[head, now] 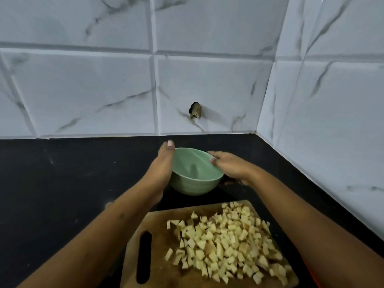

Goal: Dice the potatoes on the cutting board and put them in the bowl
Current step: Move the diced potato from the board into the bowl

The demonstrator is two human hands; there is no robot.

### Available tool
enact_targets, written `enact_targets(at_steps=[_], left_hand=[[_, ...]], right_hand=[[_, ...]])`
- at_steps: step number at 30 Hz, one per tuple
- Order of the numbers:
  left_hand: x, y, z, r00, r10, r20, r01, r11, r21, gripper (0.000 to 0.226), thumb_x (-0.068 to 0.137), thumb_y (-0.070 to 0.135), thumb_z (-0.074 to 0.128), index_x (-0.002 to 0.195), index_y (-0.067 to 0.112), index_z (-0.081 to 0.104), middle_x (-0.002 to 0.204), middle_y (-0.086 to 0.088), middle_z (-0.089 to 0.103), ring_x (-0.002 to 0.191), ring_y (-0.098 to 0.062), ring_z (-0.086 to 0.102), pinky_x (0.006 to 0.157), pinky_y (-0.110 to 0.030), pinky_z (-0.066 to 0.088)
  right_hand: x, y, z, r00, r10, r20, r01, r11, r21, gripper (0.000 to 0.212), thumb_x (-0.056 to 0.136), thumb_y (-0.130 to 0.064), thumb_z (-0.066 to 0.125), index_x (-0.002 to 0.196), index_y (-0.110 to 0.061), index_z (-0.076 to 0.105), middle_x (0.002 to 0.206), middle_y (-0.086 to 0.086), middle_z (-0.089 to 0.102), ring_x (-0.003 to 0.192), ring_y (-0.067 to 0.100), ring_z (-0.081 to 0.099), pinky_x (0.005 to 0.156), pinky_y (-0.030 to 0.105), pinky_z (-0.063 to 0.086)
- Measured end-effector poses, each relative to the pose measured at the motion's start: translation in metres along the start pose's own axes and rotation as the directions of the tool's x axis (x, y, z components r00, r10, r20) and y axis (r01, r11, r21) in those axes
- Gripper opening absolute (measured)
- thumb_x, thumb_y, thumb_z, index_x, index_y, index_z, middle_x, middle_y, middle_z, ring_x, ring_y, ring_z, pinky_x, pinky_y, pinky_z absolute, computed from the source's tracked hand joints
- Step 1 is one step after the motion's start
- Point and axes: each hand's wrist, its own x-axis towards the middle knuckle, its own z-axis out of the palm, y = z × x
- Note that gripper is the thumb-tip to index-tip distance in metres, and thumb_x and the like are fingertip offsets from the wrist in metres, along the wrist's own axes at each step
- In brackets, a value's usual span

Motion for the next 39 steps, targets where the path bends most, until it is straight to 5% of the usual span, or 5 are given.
enact_targets(at_steps=[3,15,21,32,39], left_hand=[[0.002,0.005,0.008,0.997,-0.07,0.041,0.072,0.995,-0.069,0.069,0.093,0.065,0.029,0.148,0.024,0.031,0.152,0.0,0.034,0.139,-0.02,0.032,0.117,-0.042,0.022],[-0.083,0.011,-0.009,0.992,-0.096,-0.081,0.097,0.995,0.011,0.066,0.091,0.064,0.023,0.15,0.036,0.016,0.158,0.007,0.019,0.144,-0.013,0.017,0.119,-0.044,0.012],[-0.129,-0.012,0.003,0.993,-0.019,-0.114,0.042,0.979,0.198,0.059,0.098,0.048,0.026,0.152,0.027,0.015,0.154,0.001,0.03,0.138,-0.011,0.029,0.106,-0.022,0.024],[-0.139,-0.023,0.039,0.995,0.078,-0.067,-0.037,0.877,0.479,0.073,0.088,0.066,0.014,0.152,0.031,0.007,0.135,0.007,0.053,0.129,-0.015,0.044,0.105,-0.04,0.039],[-0.133,-0.024,0.048,0.995,0.082,-0.059,-0.056,0.937,0.345,0.072,0.089,0.067,0.018,0.147,0.025,0.021,0.124,0.012,0.059,0.114,-0.004,0.054,0.094,-0.033,0.047]], right_hand=[[-0.008,0.004,-0.007,0.999,0.028,-0.041,-0.027,0.999,0.029,0.044,0.104,-0.021,0.036,0.148,-0.025,0.035,0.14,0.001,0.046,0.116,0.019,0.051,0.064,0.018,0.045],[-0.106,0.021,-0.015,0.948,0.202,-0.245,-0.108,0.93,0.351,0.046,0.101,-0.045,0.035,0.136,-0.021,0.051,0.124,0.0,0.062,0.1,0.01,0.059,0.086,0.028,0.046],[-0.14,0.028,0.024,0.986,0.012,-0.164,0.003,0.996,0.09,0.047,0.1,-0.04,0.038,0.139,-0.015,0.049,0.142,0.0,0.048,0.129,0.005,0.039,0.108,0.025,0.031],[-0.121,0.031,0.042,0.979,-0.157,-0.126,0.136,0.977,-0.165,0.041,0.091,-0.053,0.048,0.11,-0.024,0.071,0.111,-0.016,0.062,0.112,0.01,0.05,0.096,0.033,0.045],[-0.124,0.008,0.05,0.955,-0.273,-0.115,0.222,0.917,-0.33,0.034,0.089,-0.043,0.048,0.109,-0.025,0.07,0.107,-0.015,0.065,0.097,-0.002,0.057,0.087,0.002,0.03]])
